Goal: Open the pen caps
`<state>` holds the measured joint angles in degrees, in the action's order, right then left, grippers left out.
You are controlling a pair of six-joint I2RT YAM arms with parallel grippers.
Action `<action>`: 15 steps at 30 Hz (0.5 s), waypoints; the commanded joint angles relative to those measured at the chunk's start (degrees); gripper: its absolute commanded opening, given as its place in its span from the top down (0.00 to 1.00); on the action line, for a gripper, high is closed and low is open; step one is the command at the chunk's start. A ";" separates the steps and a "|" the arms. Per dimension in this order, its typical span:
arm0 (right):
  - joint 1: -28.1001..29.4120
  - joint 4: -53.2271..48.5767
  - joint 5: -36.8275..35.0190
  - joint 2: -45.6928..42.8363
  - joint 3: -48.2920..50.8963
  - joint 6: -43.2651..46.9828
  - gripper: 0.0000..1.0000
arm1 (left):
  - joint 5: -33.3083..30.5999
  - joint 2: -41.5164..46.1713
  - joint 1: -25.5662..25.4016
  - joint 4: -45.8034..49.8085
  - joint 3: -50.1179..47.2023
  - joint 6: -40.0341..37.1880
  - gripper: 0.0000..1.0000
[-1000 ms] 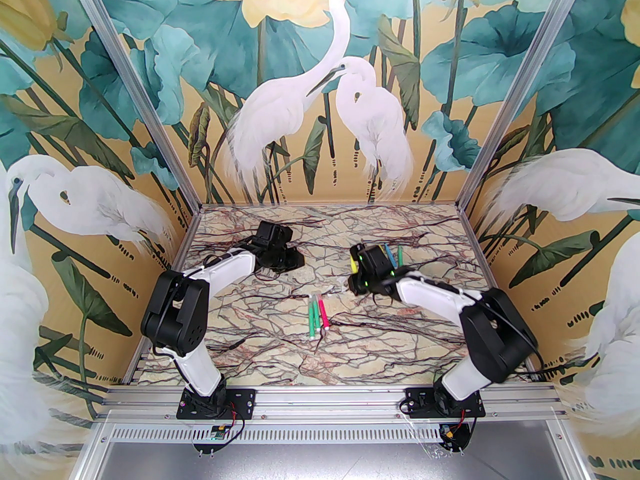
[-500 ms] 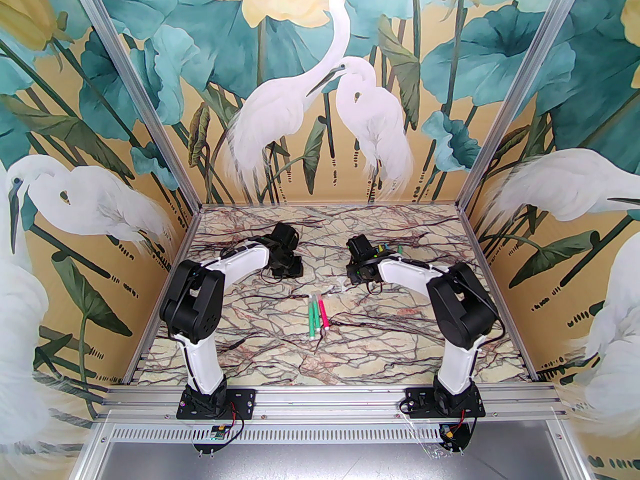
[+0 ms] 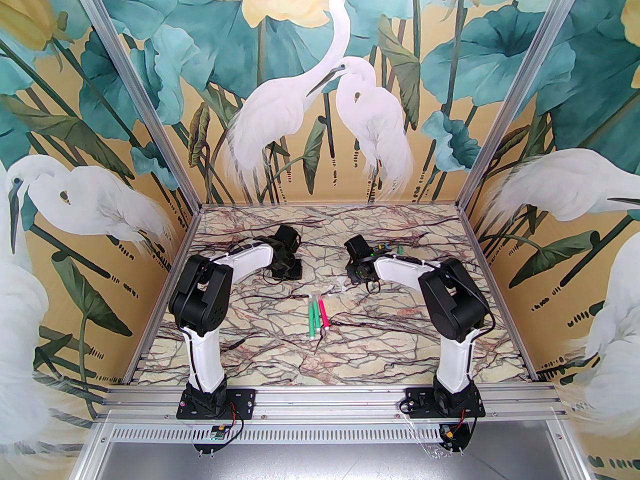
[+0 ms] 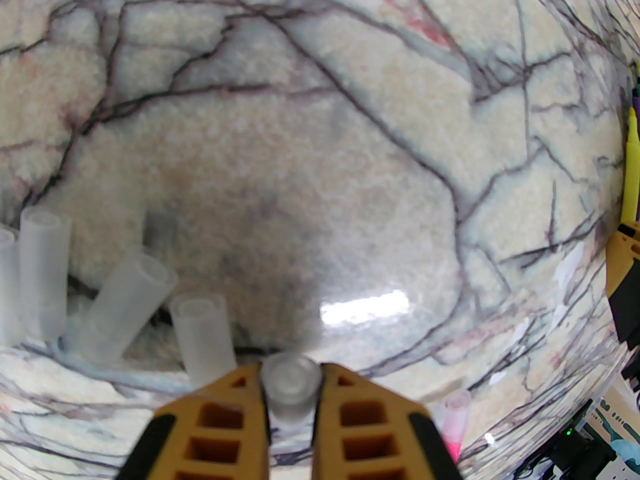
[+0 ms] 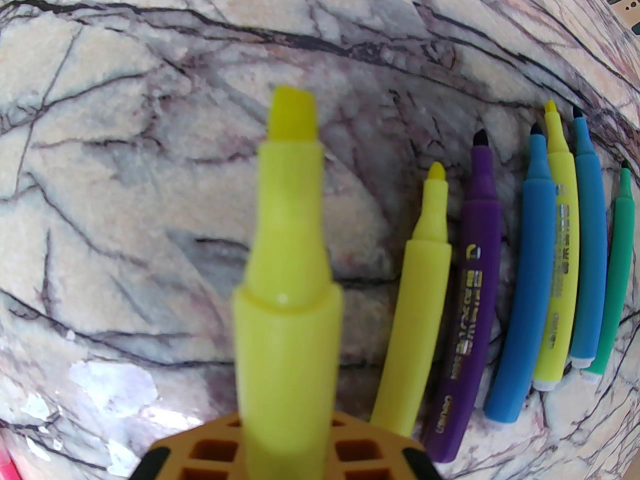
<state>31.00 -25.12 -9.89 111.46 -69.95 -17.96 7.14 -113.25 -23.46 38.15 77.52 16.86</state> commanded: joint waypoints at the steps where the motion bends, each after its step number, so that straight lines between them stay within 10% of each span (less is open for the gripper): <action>1: -0.39 -0.87 -1.86 0.95 -1.50 -0.63 0.84 | -1.69 -1.02 -0.35 1.14 1.61 -0.87 0.86; 15: -0.46 -1.07 -3.28 1.13 -0.95 -0.92 0.75 | -3.22 -1.43 -0.44 2.10 1.87 -0.89 0.76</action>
<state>30.98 -25.54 -11.84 111.68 -69.97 -18.00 4.93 -113.67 -23.55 38.79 78.24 16.80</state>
